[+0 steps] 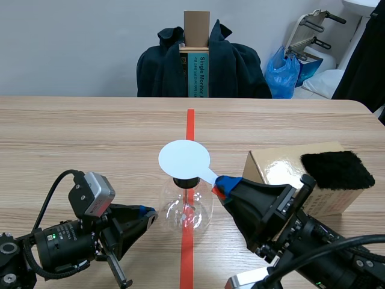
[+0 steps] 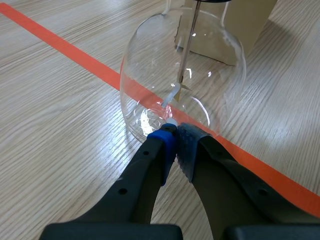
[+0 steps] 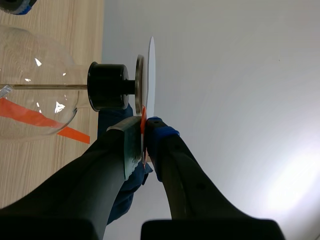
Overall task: Do the electroscope experiment.
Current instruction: 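Move the plate toward and away from the electroscope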
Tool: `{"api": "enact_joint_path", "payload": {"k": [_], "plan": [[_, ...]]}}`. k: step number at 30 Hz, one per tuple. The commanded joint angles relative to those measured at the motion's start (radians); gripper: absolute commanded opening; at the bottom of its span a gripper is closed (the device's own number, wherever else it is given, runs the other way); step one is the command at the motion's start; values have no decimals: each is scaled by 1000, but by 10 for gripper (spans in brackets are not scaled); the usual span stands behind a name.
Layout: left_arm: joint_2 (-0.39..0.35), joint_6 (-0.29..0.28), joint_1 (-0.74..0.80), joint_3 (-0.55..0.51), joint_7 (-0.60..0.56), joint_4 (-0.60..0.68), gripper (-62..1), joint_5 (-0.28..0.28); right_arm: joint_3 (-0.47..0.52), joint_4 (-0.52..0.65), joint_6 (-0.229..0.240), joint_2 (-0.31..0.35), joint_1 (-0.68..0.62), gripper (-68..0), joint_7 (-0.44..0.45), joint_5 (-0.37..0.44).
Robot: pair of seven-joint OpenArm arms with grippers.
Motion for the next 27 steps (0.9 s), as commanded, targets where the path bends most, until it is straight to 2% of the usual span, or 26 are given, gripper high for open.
{"api": "enact_joint_path", "payload": {"k": [1,6,11,27], "plan": [[0,2,-3,-9,-14,15,-580,-10,9,23,-12,6,6,-669,3,7],[0,2,-3,-9,-14,15,-580,-10,9,23,-12,6,6,-669,-1,8],[0,2,-3,-9,-14,15,-580,-10,10,23,-12,6,6,-669,-48,8],[0,2,-3,-9,-14,15,-580,-10,10,23,-12,6,6,-669,-359,8]]}}
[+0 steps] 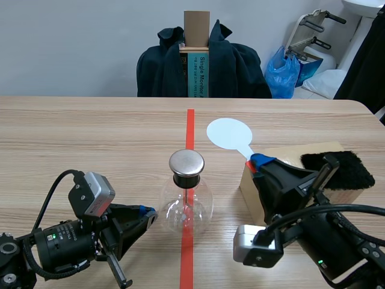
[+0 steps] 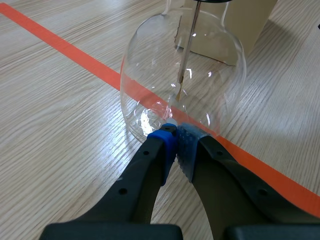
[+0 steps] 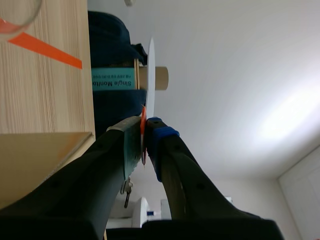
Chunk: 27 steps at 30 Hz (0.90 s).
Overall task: Do the electroscope experiment.
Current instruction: 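Move the plate toward and away from the electroscope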
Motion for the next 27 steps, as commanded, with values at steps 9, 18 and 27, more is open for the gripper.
{"api": "enact_joint_path", "payload": {"k": [9,18,27], "plan": [[0,2,-3,-9,-14,15,-580,-10,19,27,-46,6,6,-669,-93,7],[0,2,-3,-10,-15,15,-580,-10,149,230,-62,75,6,-669,-176,65],[-68,1,67,-25,-22,101,-578,-22,373,614,-60,175,6,-669,-270,191]]}}
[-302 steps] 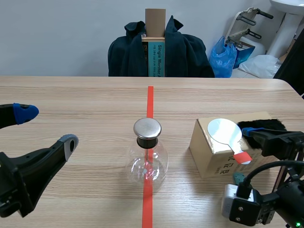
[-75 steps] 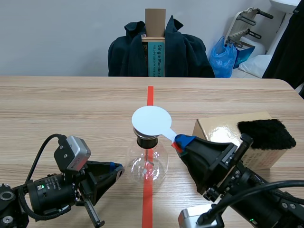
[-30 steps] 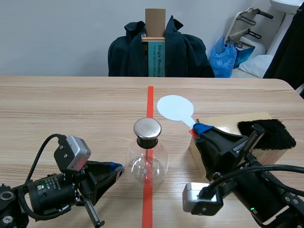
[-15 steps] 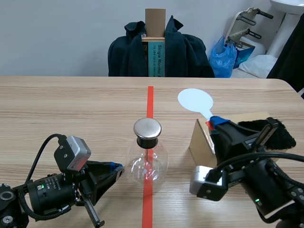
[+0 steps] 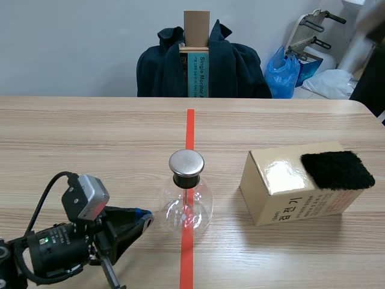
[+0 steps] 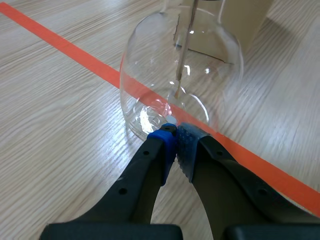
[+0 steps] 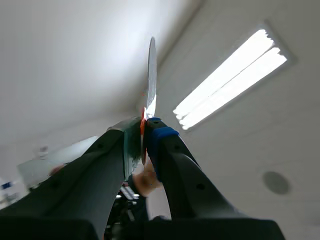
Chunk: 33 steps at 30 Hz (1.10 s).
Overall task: Do the electroscope experiment.
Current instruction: 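Move the plate toward and away from the electroscope, then rub the plate on the fur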
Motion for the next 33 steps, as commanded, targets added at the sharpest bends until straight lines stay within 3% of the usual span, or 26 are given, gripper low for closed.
{"api": "enact_joint_path", "payload": {"k": [1,4,8,12,16,22,27,33], "plan": [[-47,1,49,-26,-21,84,-572,-13,34,26,-45,1,11,-669,-4,16],[-118,2,133,-61,-22,201,-479,-14,96,113,0,1,11,-669,-18,59],[-216,6,248,-115,-22,358,-300,-53,161,204,48,1,11,-669,-21,135],[-313,10,380,-186,-32,500,-131,-114,195,248,69,1,11,-669,-21,164],[-387,27,507,-283,-60,603,6,-133,198,249,68,1,11,-669,-21,167],[-478,85,644,-405,-58,688,14,-179,239,249,68,1,-32,-669,-15,167],[-521,89,710,-470,-59,705,14,-236,269,232,68,-11,-147,-669,-4,159],[-528,87,726,-495,-59,708,14,-243,271,51,57,-78,-314,-669,141,83]]}}
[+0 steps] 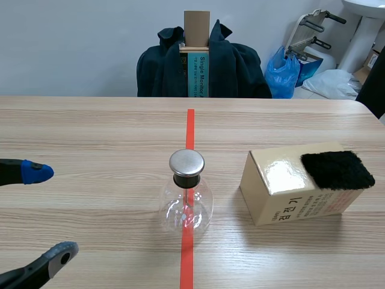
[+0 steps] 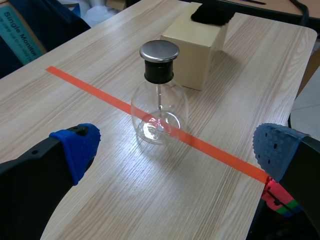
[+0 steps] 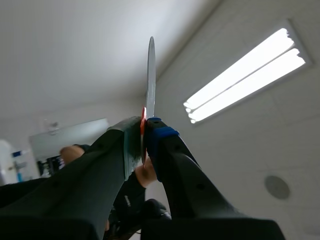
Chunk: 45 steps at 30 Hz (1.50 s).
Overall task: Do the electroscope experiment.
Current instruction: 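Rub the plate on the fur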
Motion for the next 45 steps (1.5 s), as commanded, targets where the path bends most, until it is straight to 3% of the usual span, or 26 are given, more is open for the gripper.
{"api": "enact_joint_path", "payload": {"k": [1,6,13,19,29,34,38,40,42,43,45], "plan": [[2,-6,-6,2,-14,10,14,-7,2,-71,-12,-26,-22,-669,32,1],[3,-6,-6,2,-14,10,14,-7,1,-310,-25,-98,-49,-669,151,-31],[3,-7,-6,2,-15,10,14,-7,1,-560,-37,-161,21,-669,240,-108],[9,-7,-6,2,-22,10,14,-6,1,-702,24,-162,85,-669,342,-109],[11,-7,-6,2,-23,10,14,-7,1,-817,109,-175,158,-669,469,-158],[11,-8,-6,2,-22,10,14,-7,1,-818,109,-175,158,-669,527,-161],[11,-8,-6,2,-22,10,14,-7,1,-818,108,-181,157,-669,608,-209],[11,-8,-6,2,-22,10,14,-7,1,-818,88,-196,158,-669,584,-240],[11,-8,-6,2,-22,10,14,-7,1,-818,75,-203,158,-669,472,-239],[11,-8,-6,2,-22,10,14,-7,1,-818,80,-203,158,-669,425,-239],[11,-8,-6,2,-22,10,14,-7,0,-818,105,-205,158,-669,412,-246]]}}
